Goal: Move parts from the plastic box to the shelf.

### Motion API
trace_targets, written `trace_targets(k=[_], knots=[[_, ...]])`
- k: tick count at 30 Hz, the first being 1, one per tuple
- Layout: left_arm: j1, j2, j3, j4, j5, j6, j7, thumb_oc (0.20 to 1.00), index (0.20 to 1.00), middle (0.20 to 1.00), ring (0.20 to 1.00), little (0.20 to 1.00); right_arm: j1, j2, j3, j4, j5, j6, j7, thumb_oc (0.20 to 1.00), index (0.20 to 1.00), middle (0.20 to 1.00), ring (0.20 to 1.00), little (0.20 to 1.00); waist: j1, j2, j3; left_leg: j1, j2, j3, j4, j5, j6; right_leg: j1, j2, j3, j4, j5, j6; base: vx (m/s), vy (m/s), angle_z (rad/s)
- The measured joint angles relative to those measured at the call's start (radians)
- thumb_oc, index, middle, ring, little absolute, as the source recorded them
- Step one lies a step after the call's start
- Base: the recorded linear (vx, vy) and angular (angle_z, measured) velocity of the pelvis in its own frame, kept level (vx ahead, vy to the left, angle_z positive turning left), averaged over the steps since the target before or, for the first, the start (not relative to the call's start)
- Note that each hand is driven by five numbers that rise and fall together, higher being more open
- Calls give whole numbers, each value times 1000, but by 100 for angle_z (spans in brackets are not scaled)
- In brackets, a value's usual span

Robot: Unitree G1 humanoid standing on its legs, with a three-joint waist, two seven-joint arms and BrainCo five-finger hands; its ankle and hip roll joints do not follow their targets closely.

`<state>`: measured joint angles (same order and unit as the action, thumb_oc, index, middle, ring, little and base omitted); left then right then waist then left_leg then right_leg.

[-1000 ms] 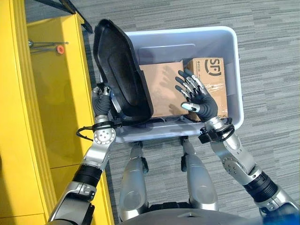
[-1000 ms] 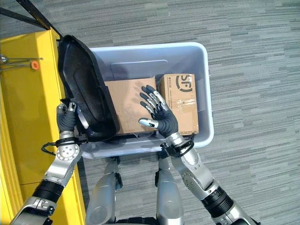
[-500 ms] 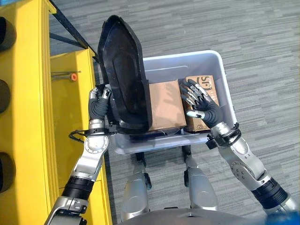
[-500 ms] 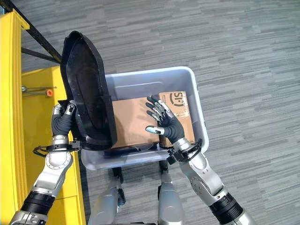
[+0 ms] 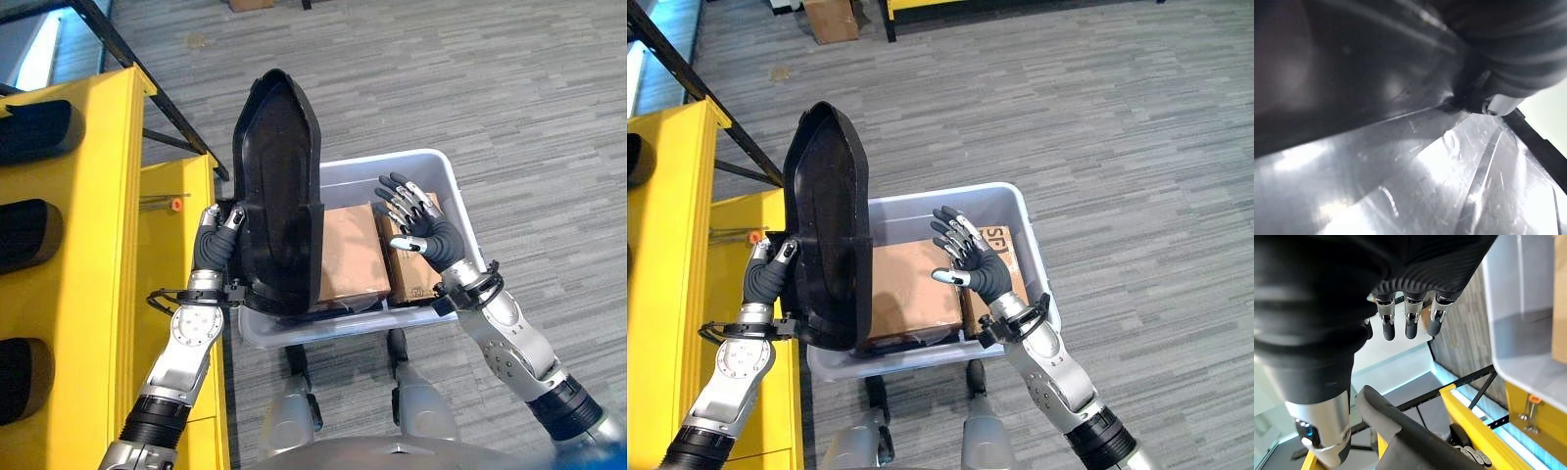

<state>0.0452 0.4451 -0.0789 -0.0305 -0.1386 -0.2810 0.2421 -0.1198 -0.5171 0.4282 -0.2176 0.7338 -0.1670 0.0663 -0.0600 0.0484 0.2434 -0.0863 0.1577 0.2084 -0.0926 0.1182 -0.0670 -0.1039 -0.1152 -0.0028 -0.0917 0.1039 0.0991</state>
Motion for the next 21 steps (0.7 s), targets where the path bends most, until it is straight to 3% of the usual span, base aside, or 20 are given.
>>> trace_targets(k=[4,6,9,10,12,14,16,17,18,19,20,21], knots=[[38,-4,-2,-4,-53,0,-25,200,200,200,200,200,2,1,0,13,-1,8,0,1000,1000,1000,1000,1000,7,26,-11,36,4,-31,0,-1,1,41,4,-31,28,-28,-3,-30,-122,22],[50,-3,-2,-4,-80,0,-41,200,200,200,200,200,2,1,4,19,-1,9,0,1000,1000,1000,1000,1000,10,35,-17,48,13,-52,2,-3,2,39,10,-52,88,-70,-7,-105,-177,25],[57,-2,0,-6,-89,1,-41,200,200,200,200,200,-14,3,16,19,0,9,1,1000,1000,1000,1000,1000,38,38,-19,34,30,-59,15,-7,4,-29,23,-60,235,-139,-25,-137,-295,9],[57,-2,1,-8,-89,1,-41,200,200,200,200,200,-24,3,23,17,0,9,3,1000,1000,1000,1000,1000,53,35,-20,17,37,-67,26,-8,2,-82,26,-82,321,-174,-53,-112,-254,21],[60,-3,-5,-9,-94,7,-44,200,200,200,200,200,-34,6,26,19,-1,9,9,1000,1000,1000,1000,1000,63,30,-24,-11,48,-105,31,0,3,-125,20,-120,391,-221,-62,-81,-181,34],[55,-9,-11,-14,-115,10,-49,200,200,200,200,200,-33,5,21,18,-2,3,8,1000,1000,1000,1000,1000,83,43,-22,-44,64,-150,25,15,28,-140,35,-185,444,-265,-85,-102,-142,75],[50,-9,-24,-14,-127,12,-49,200,200,200,200,200,-27,3,17,16,-5,0,7,1000,1000,1000,1000,1000,99,41,-21,-85,70,-168,28,-19,129,-162,27,-233,496,-295,-124,-107,-116,102],[52,-8,-37,-13,-133,14,-48,200,200,200,200,200,-24,-1,16,19,-12,1,3,1000,1000,1000,1000,1000,111,38,-19,-94,73,-166,18,-92,176,-164,18,-275,510,-304,-141,-116,-123,98],[53,-6,-42,-13,-146,15,-53,200,200,200,200,200,-24,-6,14,19,-12,0,0,1000,1000,1000,1000,1000,114,31,-17,-104,69,-166,29,-120,168,-165,-3,-315,513,-315,-161,-155,-135,101],[53,-2,-45,-7,-149,15,-65,200,200,200,200,200,-23,-6,4,26,-12,0,-2,1000,1000,1000,1000,1000,133,16,-9,-104,54,-168,62,-107,140,-165,-33,-346,518,-323,-184,-100,-172,83],[57,-3,-45,-3,-149,16,-70,200,200,200,200,200,-11,-4,-8,25,-12,0,-5,1000,1000,1000,1000,1000,128,3,-12,-103,36,-167,98,-91,89,-163,-49,-361,500,-317,-186,-52,-133,74],[53,-4,-46,1,-148,17,-74,200,200,200,200,200,2,-4,-21,22,-12,-1,-5,1000,1000,1000,1000,1000,128,-1,-15,-108,29,-157,143,-101,63,-147,-70,-409,471,-307,-197,1,-77,111]])
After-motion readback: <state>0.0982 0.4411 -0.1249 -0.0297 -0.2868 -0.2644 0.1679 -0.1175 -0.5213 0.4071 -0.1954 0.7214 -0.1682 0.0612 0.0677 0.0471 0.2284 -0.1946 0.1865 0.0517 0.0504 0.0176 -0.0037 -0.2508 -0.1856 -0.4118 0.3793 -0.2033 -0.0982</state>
